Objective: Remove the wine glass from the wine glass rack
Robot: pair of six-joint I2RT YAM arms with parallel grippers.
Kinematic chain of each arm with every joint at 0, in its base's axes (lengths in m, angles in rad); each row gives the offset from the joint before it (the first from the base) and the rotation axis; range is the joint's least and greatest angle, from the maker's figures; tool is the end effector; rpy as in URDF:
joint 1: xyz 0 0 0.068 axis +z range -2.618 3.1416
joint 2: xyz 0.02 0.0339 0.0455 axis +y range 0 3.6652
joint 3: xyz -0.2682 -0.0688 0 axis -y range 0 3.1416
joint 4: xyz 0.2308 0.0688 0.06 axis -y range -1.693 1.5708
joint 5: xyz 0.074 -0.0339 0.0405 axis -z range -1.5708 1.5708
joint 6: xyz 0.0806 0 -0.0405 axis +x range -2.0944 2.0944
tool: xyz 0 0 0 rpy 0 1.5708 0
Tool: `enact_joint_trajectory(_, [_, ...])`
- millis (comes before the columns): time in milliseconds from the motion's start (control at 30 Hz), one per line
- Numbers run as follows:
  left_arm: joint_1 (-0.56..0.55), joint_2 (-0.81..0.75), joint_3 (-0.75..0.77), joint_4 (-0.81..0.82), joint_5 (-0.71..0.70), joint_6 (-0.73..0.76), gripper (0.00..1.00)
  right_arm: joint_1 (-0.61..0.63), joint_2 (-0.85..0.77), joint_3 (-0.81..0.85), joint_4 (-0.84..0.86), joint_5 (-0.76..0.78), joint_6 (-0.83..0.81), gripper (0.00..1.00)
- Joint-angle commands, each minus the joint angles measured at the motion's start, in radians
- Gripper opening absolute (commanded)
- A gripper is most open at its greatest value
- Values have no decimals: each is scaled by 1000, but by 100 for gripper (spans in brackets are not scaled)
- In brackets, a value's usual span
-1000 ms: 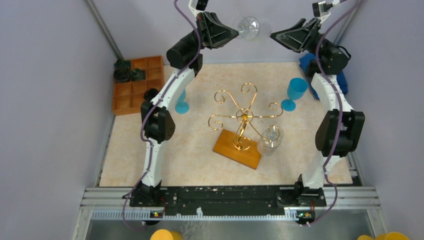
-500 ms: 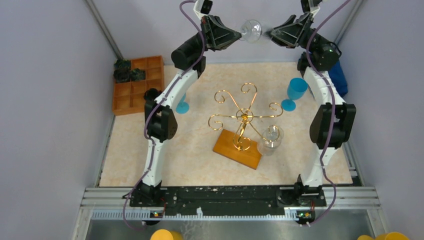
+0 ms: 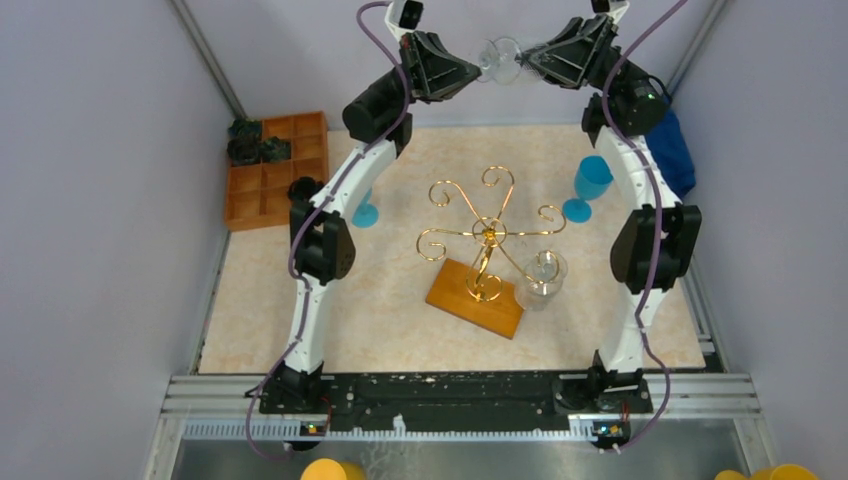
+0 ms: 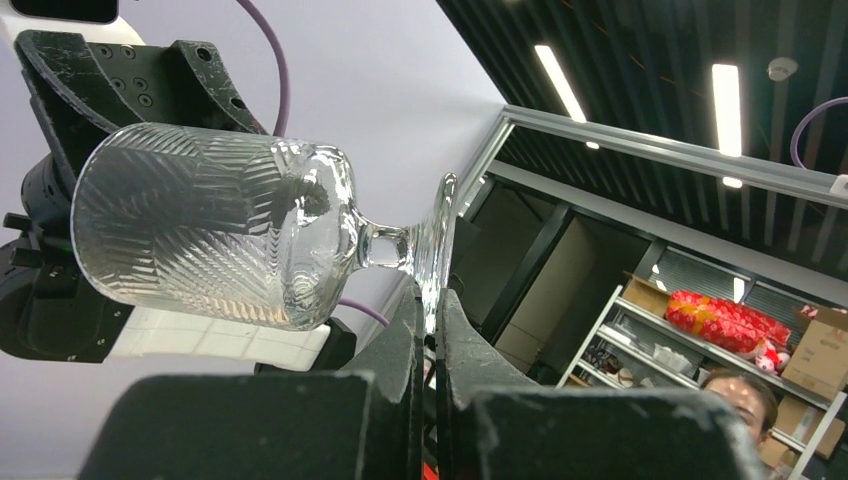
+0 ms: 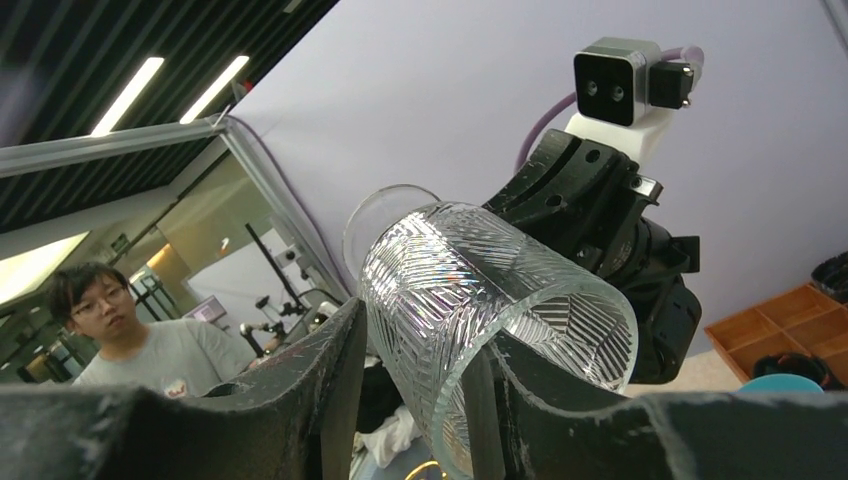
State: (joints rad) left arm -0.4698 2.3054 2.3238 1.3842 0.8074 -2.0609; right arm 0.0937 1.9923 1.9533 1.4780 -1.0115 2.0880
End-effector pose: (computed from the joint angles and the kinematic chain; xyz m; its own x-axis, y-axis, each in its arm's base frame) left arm 0.3759 -0.2562 0.5047 -0.7851 -0.2855 -0.5497 0.5775 -0.6582 -0.4830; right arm 0.3700 0.1034 0.5249 -0.6276 0.4042 -0.6654 -0.7785 -0.3367 0.5297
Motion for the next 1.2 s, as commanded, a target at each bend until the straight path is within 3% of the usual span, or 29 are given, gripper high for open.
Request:
enact_joint_trajectory(0, [0,15,-7,84,-28,-26,0,21,-29,78,244,53,91,37])
enact_joint_trajectory(233, [19,46,-9,104,-53,-51,0,21,-102,37,244,55,84,21])
enact_joint_trajectory(367, [25,56,-8,91,-50,-47,0,21,-124,17,243,58,98,1])
enact_joint_trajectory(633, [33,40,-7,63,-24,-30,0,21,-191,-102,230,48,63,0])
enact_joint_trajectory(800, [33,3,-19,12,28,23,13,22,-262,-181,155,35,-18,0])
enact_joint_trajectory(900, [33,-20,-58,1,50,48,33,21,-325,-216,72,26,-99,0])
enact_joint_trajectory(1000, [34,-28,-79,-1,66,56,46,21,-378,-238,-82,4,-215,0])
enact_joint_trajectory(1167, [33,-23,-89,4,78,53,50,21,-408,-258,-197,-5,-305,0])
